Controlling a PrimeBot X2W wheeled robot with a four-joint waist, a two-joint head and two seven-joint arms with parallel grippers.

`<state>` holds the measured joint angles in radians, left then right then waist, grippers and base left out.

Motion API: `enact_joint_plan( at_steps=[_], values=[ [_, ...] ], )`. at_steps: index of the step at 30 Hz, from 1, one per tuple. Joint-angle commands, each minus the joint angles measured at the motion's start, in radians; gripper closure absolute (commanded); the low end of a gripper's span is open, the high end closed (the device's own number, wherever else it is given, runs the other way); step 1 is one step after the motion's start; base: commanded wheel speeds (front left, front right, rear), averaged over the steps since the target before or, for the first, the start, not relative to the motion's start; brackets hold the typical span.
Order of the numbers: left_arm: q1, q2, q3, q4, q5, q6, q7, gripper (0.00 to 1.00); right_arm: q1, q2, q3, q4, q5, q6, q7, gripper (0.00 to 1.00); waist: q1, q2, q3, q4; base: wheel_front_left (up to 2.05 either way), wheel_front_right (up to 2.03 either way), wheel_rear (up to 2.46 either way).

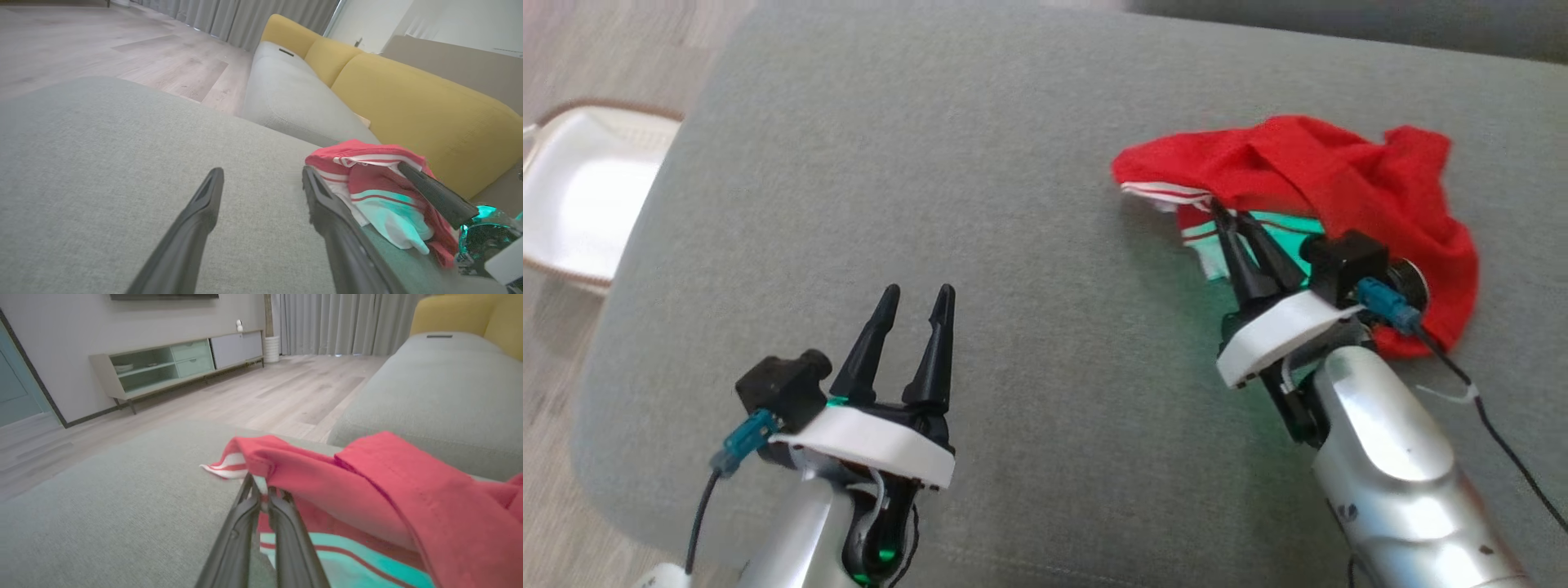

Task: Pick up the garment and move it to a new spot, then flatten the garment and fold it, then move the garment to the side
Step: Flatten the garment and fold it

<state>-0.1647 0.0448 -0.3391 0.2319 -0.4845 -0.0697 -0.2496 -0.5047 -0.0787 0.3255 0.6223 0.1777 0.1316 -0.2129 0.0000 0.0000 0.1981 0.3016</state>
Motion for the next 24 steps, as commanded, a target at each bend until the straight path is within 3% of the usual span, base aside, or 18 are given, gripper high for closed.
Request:
enact_joint_plan(
  at_steps=[1, 10, 16, 20, 24],
  values=[
    [-0.011, 0.006, 0.037, -0.028, 0.010, -0.001, -0.012, 0.00, -0.005, 0.022, 0.033, -0.057, 0.004, -0.001, -0.017, 1.00, 0.0000, 0.0000, -0.022, -0.028, 0.00, 0.00, 0.00],
    [0.000, 0.005, 0.040, -0.035, 0.011, 0.003, -0.012, 0.00, 0.042, 0.026, 0.073, -0.323, -0.014, -0.001, 0.028, 1.00, 0.0000, 0.0000, -0.044, -0.061, 0.00, 0.00, 0.00],
    [-0.009, 0.005, 0.020, -0.044, -0.003, 0.002, -0.012, 0.00, 0.014, 0.003, 0.060, -0.524, -0.051, -0.001, 0.166, 1.00, 0.0000, 0.0000, -0.011, -0.029, 0.00, 0.00, 0.00],
    [-0.026, 0.005, -0.001, -0.043, -0.014, 0.001, -0.012, 0.00, -0.066, -0.043, 0.035, -0.527, -0.056, -0.001, 0.245, 1.00, 0.0000, 0.0000, 0.026, 0.014, 0.00, 0.00, 0.00],
    [-0.046, 0.005, -0.020, -0.040, -0.029, 0.002, -0.012, 0.00, -0.179, -0.106, 0.061, -0.413, -0.041, -0.001, 0.285, 1.00, 0.0000, 0.0000, 0.057, 0.057, 0.00, 0.00, 0.00]
  ],
)
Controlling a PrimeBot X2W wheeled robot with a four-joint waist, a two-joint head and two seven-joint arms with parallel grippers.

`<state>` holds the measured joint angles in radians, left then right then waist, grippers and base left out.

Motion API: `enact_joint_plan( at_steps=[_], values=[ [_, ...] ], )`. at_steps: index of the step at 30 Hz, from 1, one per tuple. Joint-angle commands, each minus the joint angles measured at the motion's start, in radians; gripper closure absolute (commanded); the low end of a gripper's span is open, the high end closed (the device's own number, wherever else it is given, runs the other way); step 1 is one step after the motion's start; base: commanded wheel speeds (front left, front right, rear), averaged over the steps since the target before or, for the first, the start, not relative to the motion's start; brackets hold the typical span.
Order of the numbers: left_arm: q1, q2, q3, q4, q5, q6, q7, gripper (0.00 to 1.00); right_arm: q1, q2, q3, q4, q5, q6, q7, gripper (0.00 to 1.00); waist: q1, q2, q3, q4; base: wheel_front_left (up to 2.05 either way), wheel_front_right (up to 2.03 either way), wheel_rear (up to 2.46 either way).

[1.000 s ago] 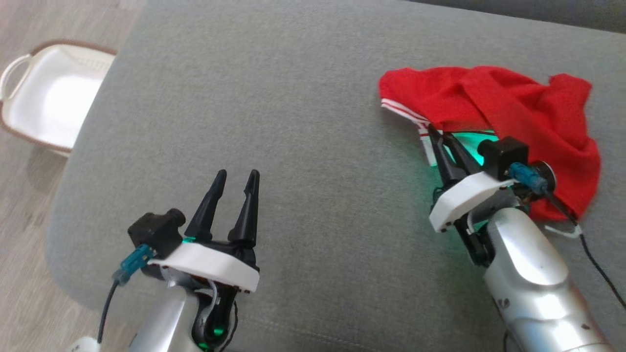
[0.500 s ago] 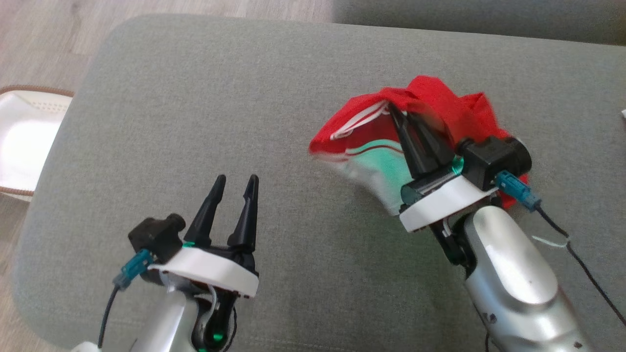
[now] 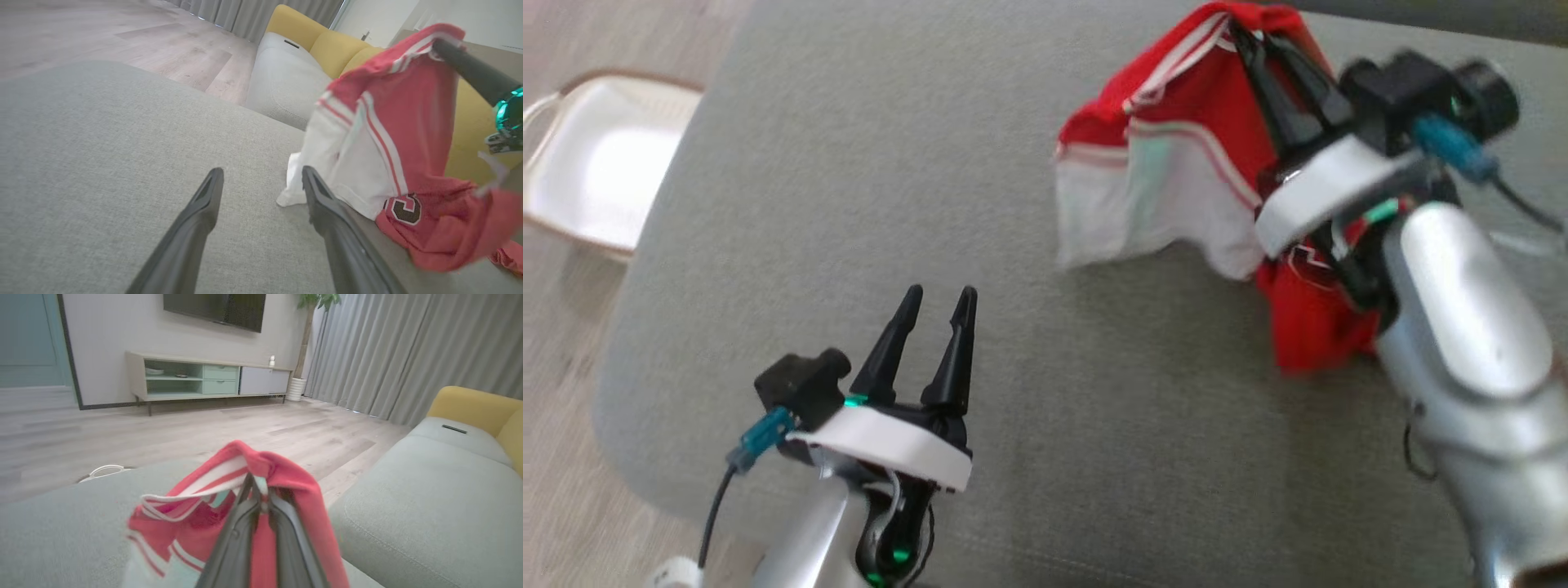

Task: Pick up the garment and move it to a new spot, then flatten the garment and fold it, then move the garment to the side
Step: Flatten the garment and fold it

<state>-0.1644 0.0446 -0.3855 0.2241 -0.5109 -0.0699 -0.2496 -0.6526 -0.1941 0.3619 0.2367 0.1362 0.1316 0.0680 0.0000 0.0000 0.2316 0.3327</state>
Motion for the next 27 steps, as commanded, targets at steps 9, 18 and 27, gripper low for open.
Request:
enact_joint_plan(
  at_steps=[9, 18, 27],
  values=[
    [-0.057, 0.006, 0.017, -0.025, -0.013, 0.009, -0.012, 0.00, -0.271, -0.002, 0.099, 0.409, 0.028, -0.001, -0.063, 0.00, 0.0000, 0.0000, 0.038, 0.045, 0.00, 0.00, 0.00],
    [-0.067, 0.006, 0.056, -0.029, 0.006, 0.012, -0.012, 0.00, -0.319, 0.023, 0.123, 0.603, 0.056, -0.001, -0.143, 0.00, 0.0000, 0.0000, 0.015, -0.033, 0.00, 0.00, 0.00],
    [-0.049, 0.006, 0.127, -0.049, 0.044, 0.005, -0.012, 0.00, -0.178, 0.016, 0.047, 0.500, 0.099, -0.001, -0.295, 0.00, 0.0000, 0.0000, -0.040, -0.158, 0.00, 0.00, 0.00]
  ],
)
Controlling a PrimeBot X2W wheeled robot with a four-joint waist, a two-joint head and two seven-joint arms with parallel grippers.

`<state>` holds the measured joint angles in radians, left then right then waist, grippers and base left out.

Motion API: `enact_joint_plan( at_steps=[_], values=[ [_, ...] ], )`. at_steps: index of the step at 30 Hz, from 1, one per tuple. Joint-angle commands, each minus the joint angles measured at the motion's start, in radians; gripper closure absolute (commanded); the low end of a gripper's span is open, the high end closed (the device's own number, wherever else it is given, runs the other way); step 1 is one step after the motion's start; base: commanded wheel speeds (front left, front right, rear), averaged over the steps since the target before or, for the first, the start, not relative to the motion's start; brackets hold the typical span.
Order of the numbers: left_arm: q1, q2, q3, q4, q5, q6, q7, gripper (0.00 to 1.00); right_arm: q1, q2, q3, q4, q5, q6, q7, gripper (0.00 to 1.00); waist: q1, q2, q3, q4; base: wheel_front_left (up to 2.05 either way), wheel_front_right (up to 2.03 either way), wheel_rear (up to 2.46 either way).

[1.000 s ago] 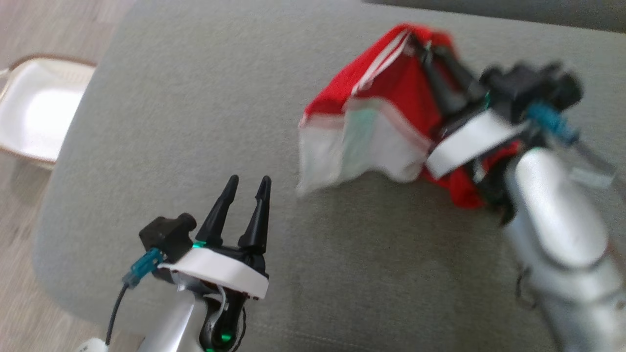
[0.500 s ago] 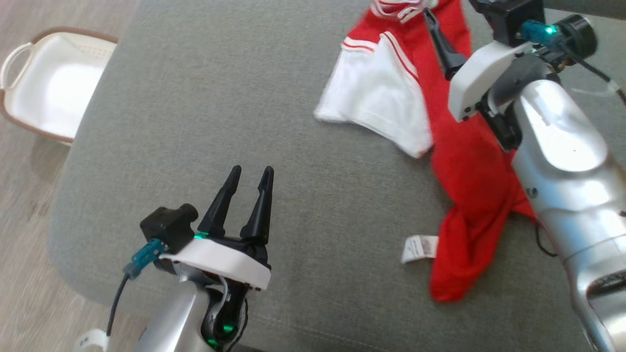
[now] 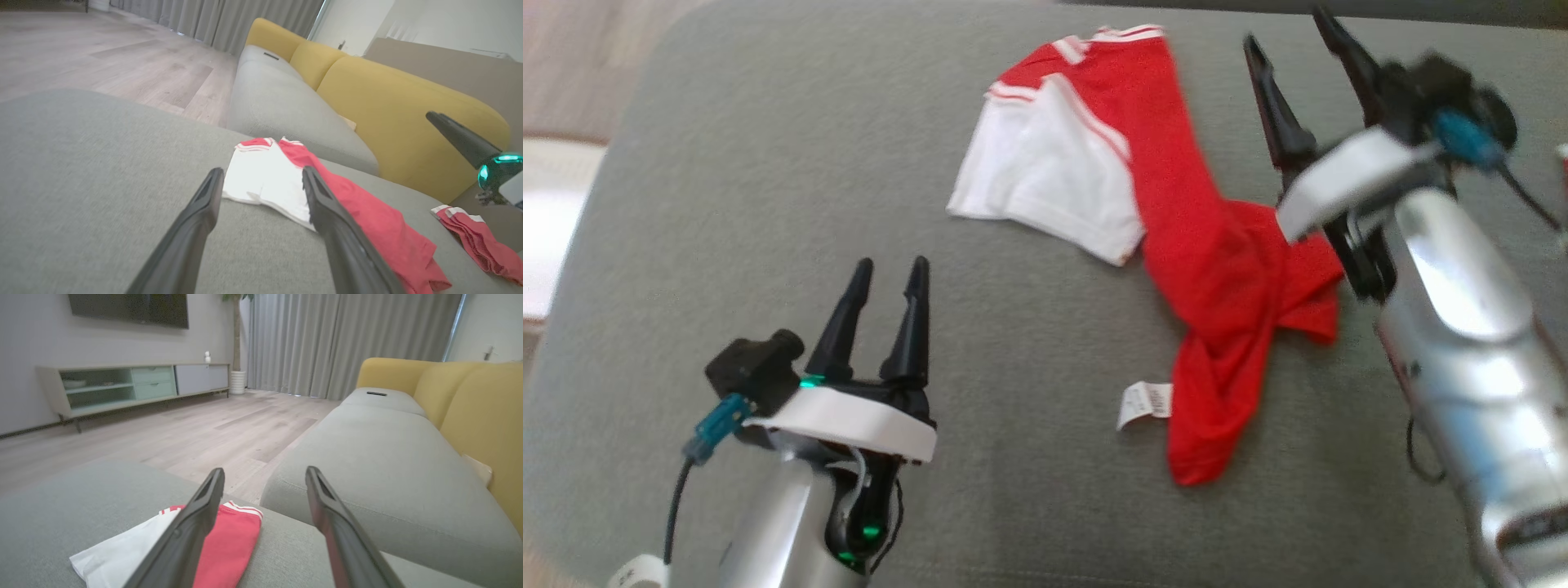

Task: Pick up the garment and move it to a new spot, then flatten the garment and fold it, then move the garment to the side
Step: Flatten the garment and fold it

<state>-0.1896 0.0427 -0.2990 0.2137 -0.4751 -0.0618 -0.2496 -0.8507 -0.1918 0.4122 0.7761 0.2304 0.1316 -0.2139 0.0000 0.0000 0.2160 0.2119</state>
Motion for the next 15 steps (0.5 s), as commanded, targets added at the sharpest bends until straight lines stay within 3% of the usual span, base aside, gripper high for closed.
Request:
enact_joint_plan(
  at_steps=[1, 9, 15],
  values=[
    [-0.020, 0.008, 0.049, -0.042, 0.012, -0.005, -0.012, 0.00, 0.052, 0.017, -0.040, -0.067, 0.009, -0.001, -0.024, 0.00, 0.0000, 0.0000, -0.033, -0.050, 0.00, 0.00, 0.00],
    [0.021, 0.008, 0.091, -0.058, 0.038, -0.015, -0.012, 0.00, 0.407, 0.098, -0.216, -0.407, -0.064, -0.001, -0.047, 0.00, 0.0000, 0.0000, -0.085, -0.139, 0.00, 0.00, 0.00],
    [0.047, 0.008, 0.100, -0.065, 0.043, -0.020, -0.012, 0.00, 0.628, 0.136, -0.267, -0.592, -0.102, -0.001, -0.047, 0.00, 0.0000, 0.0000, -0.108, -0.175, 0.00, 0.00, 0.00]
  ],
)
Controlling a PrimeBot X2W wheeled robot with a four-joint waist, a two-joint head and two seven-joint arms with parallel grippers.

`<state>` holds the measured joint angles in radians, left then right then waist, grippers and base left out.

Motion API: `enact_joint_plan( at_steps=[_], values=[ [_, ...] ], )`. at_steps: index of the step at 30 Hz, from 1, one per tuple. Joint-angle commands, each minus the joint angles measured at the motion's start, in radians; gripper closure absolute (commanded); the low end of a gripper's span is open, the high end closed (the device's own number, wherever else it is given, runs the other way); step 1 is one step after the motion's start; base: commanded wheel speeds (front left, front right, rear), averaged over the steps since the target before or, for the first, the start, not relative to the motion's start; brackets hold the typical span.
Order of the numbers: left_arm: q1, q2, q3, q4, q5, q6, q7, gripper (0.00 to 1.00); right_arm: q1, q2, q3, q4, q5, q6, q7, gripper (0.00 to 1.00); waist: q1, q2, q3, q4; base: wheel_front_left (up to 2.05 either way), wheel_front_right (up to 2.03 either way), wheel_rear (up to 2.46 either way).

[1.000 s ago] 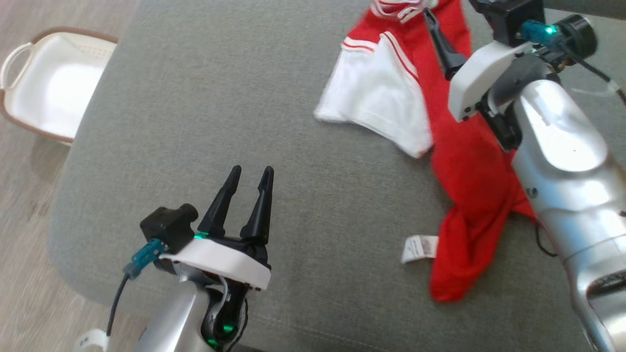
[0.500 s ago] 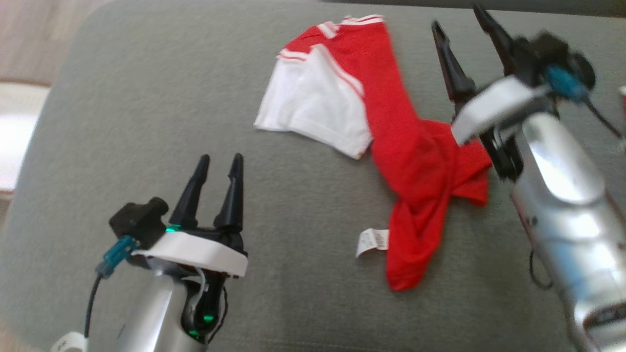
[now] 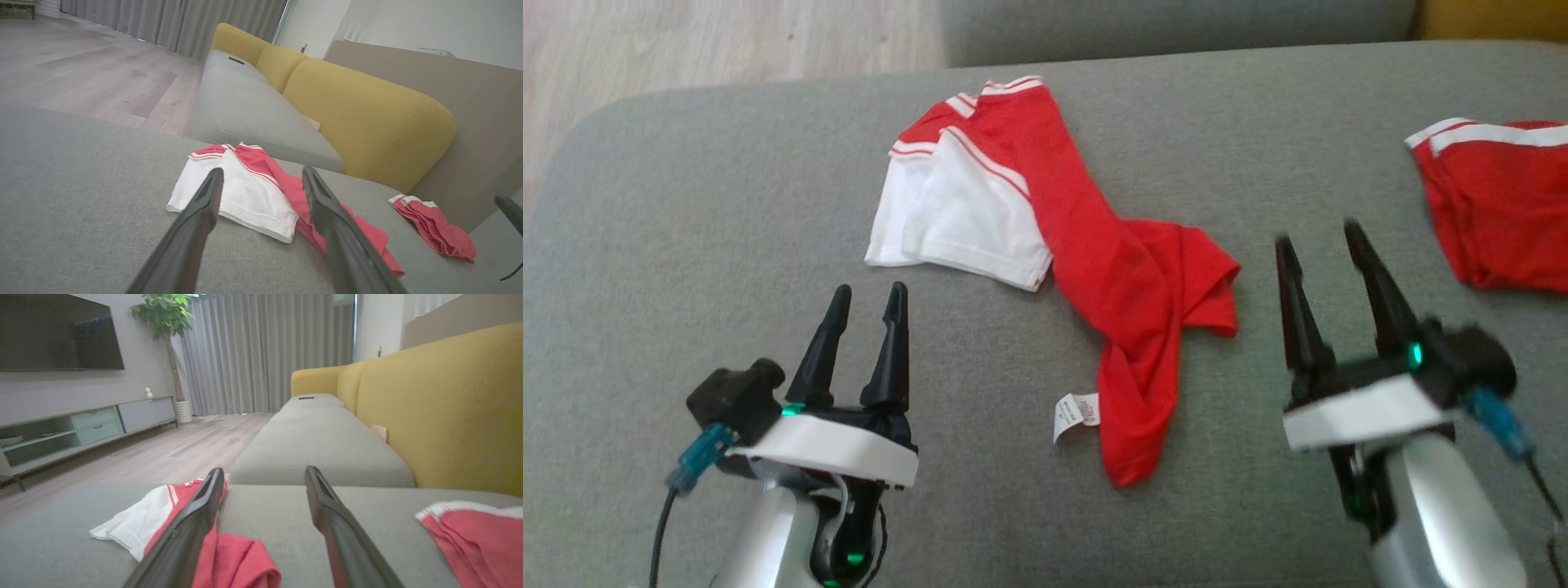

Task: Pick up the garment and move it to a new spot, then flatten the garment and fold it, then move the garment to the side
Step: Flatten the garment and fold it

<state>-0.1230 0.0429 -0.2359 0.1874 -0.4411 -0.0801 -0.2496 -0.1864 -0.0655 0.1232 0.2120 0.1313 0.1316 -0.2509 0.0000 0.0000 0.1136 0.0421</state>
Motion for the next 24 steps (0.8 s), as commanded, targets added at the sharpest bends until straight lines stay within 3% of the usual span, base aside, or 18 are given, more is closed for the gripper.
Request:
enact_joint_plan(
  at_steps=[1, 7, 14, 24],
  values=[
    [-0.017, 0.007, 0.037, -0.038, 0.010, -0.003, -0.012, 0.00, -0.008, 0.012, 0.017, -0.042, 0.000, -0.001, -0.009, 0.00, 0.0000, 0.0000, -0.008, -0.007, 0.00, 0.00, 0.00],
    [-0.004, 0.007, 0.033, -0.035, 0.012, -0.008, -0.012, 0.00, 0.097, 0.015, 0.024, -0.080, 0.029, -0.001, -0.005, 0.00, 0.0000, 0.0000, -0.013, -0.007, 0.00, 0.00, 0.00],
    [-0.012, 0.007, 0.015, -0.033, 0.010, -0.010, -0.012, 0.00, 0.099, 0.015, 0.054, -0.086, 0.017, -0.001, 0.006, 0.00, 0.0000, 0.0000, 0.001, 0.020, 0.00, 0.00, 0.00],
    [-0.019, 0.007, -0.007, -0.025, 0.006, -0.011, -0.012, 0.00, 0.074, 0.015, 0.192, -0.016, -0.022, -0.001, 0.075, 0.00, 0.0000, 0.0000, 0.017, 0.071, 0.00, 0.00, 0.00]
  ],
)
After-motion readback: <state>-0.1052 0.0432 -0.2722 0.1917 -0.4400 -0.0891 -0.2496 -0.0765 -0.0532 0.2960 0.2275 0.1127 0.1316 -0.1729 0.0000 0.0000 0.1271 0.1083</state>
